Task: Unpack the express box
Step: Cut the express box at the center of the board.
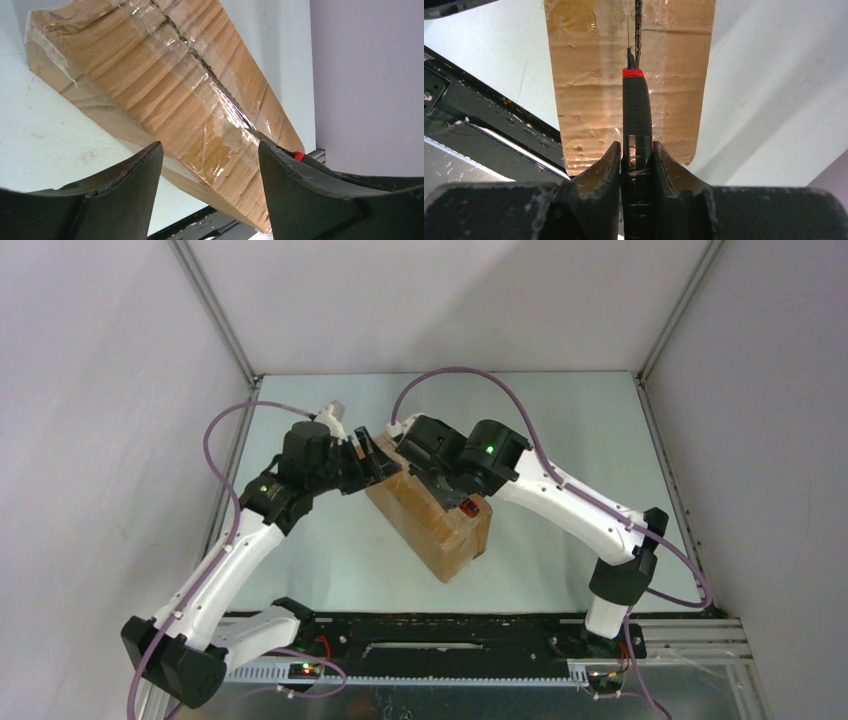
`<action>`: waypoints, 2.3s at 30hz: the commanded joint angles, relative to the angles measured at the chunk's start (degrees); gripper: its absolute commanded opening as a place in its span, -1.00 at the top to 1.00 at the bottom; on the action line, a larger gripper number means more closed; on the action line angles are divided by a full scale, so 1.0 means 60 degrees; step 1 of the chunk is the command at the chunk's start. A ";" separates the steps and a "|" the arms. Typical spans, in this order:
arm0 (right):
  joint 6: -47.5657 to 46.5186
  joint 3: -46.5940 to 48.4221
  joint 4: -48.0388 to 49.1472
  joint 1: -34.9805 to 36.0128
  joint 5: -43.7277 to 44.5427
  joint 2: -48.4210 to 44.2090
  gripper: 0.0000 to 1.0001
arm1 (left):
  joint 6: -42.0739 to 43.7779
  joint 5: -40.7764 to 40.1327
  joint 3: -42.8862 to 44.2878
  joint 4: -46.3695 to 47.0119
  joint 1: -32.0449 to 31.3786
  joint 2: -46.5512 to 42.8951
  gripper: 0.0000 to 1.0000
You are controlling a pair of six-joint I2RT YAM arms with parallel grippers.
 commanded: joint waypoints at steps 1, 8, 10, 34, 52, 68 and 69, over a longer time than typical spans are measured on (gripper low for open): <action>0.0007 0.0285 0.0009 -0.0067 0.0271 -0.0018 1.00 | 0.0184 0.0246 0.0784 0.0292 0.0027 0.0111 -0.48; 0.0036 0.0211 -0.0019 -0.0052 0.0279 0.0066 1.00 | 0.0257 0.0418 0.1100 0.0324 -0.0024 0.0453 -0.49; 0.0051 0.0160 0.0000 -0.0053 0.0285 0.0038 1.00 | 0.0430 0.0390 0.1287 0.0144 -0.0056 0.0604 -0.49; 0.0064 -0.0332 0.0315 -0.0096 -0.0147 0.0051 1.00 | 0.1425 -0.0174 0.2115 -0.0818 -0.1011 0.2016 -0.63; 0.0203 -0.0676 0.0550 -0.0243 -0.0365 -0.0044 1.00 | 0.1104 -0.0539 0.1051 -0.0226 -0.1553 0.1865 0.24; 0.0360 -0.1341 -0.0382 -0.0170 -0.0634 -0.0551 1.00 | 0.0991 -0.0935 0.0579 -0.0291 -0.1291 0.2108 0.52; 0.0419 -0.1367 -0.0552 -0.0170 -0.0623 -0.0590 1.00 | 0.0990 -0.0967 0.0534 -0.0275 -0.1291 0.2146 0.52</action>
